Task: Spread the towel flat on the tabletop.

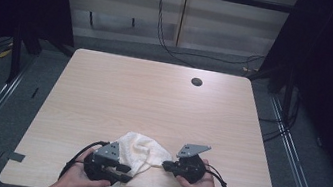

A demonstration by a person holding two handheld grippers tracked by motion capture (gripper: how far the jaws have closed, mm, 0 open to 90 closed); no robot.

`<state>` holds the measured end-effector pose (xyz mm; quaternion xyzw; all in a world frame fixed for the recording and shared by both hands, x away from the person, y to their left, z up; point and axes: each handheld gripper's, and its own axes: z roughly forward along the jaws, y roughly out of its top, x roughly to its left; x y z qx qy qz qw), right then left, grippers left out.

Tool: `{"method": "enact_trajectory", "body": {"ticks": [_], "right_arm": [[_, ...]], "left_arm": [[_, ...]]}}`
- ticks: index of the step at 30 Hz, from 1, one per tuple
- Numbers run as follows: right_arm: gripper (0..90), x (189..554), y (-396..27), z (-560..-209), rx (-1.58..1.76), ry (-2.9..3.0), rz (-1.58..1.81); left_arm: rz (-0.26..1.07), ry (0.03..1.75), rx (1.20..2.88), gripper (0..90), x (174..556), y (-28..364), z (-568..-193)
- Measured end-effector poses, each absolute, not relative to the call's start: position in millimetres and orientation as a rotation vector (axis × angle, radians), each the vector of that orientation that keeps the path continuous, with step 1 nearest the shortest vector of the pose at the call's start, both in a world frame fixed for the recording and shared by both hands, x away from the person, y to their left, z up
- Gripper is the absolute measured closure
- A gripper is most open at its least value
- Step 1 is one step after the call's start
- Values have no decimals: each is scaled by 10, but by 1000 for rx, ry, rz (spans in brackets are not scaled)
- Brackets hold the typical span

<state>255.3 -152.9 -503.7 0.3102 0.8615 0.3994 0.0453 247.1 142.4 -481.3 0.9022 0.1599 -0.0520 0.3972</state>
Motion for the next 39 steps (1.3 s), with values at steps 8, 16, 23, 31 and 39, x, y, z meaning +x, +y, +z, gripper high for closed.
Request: {"method": "enact_trajectory", "body": {"ticks": [8, 16, 23, 31, 39], "right_arm": [[875, 2569, -1543, -5044, 959, 2638, 1239], [873, 2566, -1540, -5041, 960, 2638, 1233], [875, 2575, -1542, -5039, 961, 2647, 1238], [879, 2577, -1575, -5011, 968, 2653, 1240], [877, 2573, -1609, -4979, 988, 2632, 1273]], "left_arm": [[-119, 420, 2314, 644, 2472, 1406, -4926], [-41, 385, 2330, 616, 2387, 1433, -4937], [5, 415, 2331, 807, 2419, 1425, -4938], [-152, 466, 2215, 857, 2527, 1504, -4872], [-195, 489, 2137, 854, 2582, 1598, -4794]]}}
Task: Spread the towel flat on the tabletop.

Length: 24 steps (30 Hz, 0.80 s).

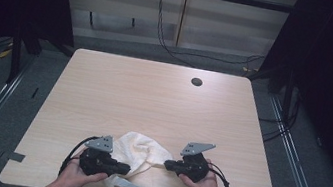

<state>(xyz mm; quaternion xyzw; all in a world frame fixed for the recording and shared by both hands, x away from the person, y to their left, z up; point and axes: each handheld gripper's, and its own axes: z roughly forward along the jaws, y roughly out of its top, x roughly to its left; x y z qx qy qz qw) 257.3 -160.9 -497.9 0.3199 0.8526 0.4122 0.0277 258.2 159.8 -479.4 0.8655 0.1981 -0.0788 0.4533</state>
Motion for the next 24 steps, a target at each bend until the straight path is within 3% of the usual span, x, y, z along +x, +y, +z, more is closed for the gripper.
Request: {"method": "enact_trajectory", "body": {"ticks": [9, 24], "right_arm": [[875, 2554, -1631, -4902, 985, 2606, 1311], [879, 2558, -1950, -4262, 999, 2394, 1527]], "left_arm": [[-163, 517, 2035, 849, 2660, 1767, -4618], [-44, 553, 1907, 854, 2758, 2071, -4248]]}}
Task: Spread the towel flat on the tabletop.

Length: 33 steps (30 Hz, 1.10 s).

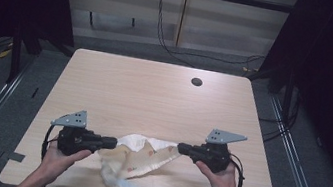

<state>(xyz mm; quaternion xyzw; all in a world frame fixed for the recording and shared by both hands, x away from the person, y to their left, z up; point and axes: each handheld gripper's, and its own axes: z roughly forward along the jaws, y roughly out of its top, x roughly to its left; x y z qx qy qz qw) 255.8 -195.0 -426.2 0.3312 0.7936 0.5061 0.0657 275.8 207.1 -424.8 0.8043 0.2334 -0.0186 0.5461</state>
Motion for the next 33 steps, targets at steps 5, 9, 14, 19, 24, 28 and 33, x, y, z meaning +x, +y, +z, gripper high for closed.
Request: {"method": "enact_trajectory", "body": {"ticks": [5, 9, 14, 19, 24, 28, 33], "right_arm": [[880, 2625, -1998, -4011, 967, 2358, 1542], [881, 2663, -2008, -3855, 944, 2357, 1544], [881, 2681, -2036, -3721, 929, 2342, 1563], [882, 2725, -2050, -3660, 930, 2347, 1590], [882, 2807, -2108, -3615, 951, 2329, 1636], [882, 2824, -2147, -3502, 940, 2312, 1653], [882, 2849, -2150, -3345, 920, 2311, 1657]], "left_arm": [[-24, 555, 1906, 861, 2776, 2082, -4183], [-11, 562, 1898, 864, 2787, 2121, -4143], [5, 569, 1877, 869, 2818, 2185, -4077], [7, 570, 1855, 870, 2868, 2204, -4010], [30, 569, 1830, 871, 2929, 2246, -3901], [39, 564, 1821, 871, 2961, 2294, -3800], [61, 555, 1811, 872, 2993, 2327, -3662]]}}
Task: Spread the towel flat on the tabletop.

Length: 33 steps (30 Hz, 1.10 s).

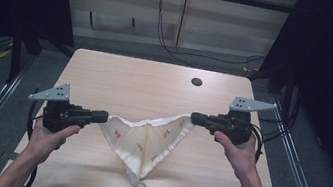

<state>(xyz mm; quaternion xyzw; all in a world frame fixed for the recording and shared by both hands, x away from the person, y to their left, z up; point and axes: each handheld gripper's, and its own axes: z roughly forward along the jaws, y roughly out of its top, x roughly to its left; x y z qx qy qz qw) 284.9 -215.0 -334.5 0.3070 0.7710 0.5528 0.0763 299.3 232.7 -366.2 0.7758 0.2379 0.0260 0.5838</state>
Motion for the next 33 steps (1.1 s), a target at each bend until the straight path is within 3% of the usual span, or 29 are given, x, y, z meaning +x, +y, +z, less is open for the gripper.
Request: {"method": "enact_trajectory", "body": {"ticks": [12, 29, 31, 33], "right_arm": [[883, 2879, -2170, -3026, 876, 2273, 1672], [884, 2235, -2204, -2729, 708, 2279, 1729], [884, 2180, -2217, -2691, 695, 2272, 1737], [884, 2176, -2225, -2700, 698, 2267, 1725]], "left_arm": [[103, 551, 1781, 872, 3021, 2449, -3429], [109, 415, 1746, 873, 2468, 2550, -3041], [195, 415, 1793, 872, 2429, 2525, -2999], [188, 431, 1792, 872, 2488, 2514, -3044]]}}
